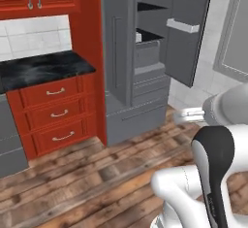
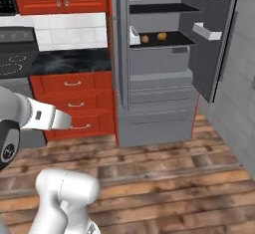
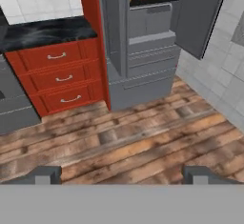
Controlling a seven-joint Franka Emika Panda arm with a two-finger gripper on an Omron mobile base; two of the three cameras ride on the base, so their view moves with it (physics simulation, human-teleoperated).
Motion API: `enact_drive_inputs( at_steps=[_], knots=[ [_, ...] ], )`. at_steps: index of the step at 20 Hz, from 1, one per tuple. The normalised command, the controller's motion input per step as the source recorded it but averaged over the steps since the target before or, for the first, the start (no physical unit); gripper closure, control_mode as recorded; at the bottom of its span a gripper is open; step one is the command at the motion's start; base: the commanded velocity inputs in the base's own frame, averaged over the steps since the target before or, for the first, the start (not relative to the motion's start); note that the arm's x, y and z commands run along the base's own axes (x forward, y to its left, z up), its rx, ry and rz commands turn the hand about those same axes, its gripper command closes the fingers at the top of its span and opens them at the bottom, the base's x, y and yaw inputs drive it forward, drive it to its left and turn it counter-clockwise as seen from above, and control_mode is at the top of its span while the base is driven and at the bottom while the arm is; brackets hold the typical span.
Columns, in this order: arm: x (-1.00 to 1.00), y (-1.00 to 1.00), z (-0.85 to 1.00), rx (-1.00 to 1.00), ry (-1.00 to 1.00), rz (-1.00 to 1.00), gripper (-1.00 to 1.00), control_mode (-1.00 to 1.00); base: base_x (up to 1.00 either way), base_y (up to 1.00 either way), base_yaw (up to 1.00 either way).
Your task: Gather the onion and potato from the fridge and place them on a tray on the dining counter. Then gather the steak and fish from the fridge and place them on the other tray.
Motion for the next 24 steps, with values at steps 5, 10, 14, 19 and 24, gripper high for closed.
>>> enact_drive_inputs(
  at_steps=[5,10,14,19,24],
  knots=[
    [0.00,0.00,0.00,0.00,0.00,0.00,-1.00,1.00,0.00,-1.00,0.47],
    [0.00,0.00,0.00,0.00,0.00,0.00,-1.00,1.00,0.00,-1.00,0.38],
    [0.00,0.00,0.00,0.00,0.00,0.00,-1.00,1.00,0.00,-1.00,0.40],
    [0.00,0.00,0.00,0.00,0.00,0.00,-1.00,1.00,0.09,-0.93,0.24],
    [0.00,0.00,0.00,0.00,0.00,0.00,-1.00,1.00,0.13,-0.32,-0.03]
  ],
)
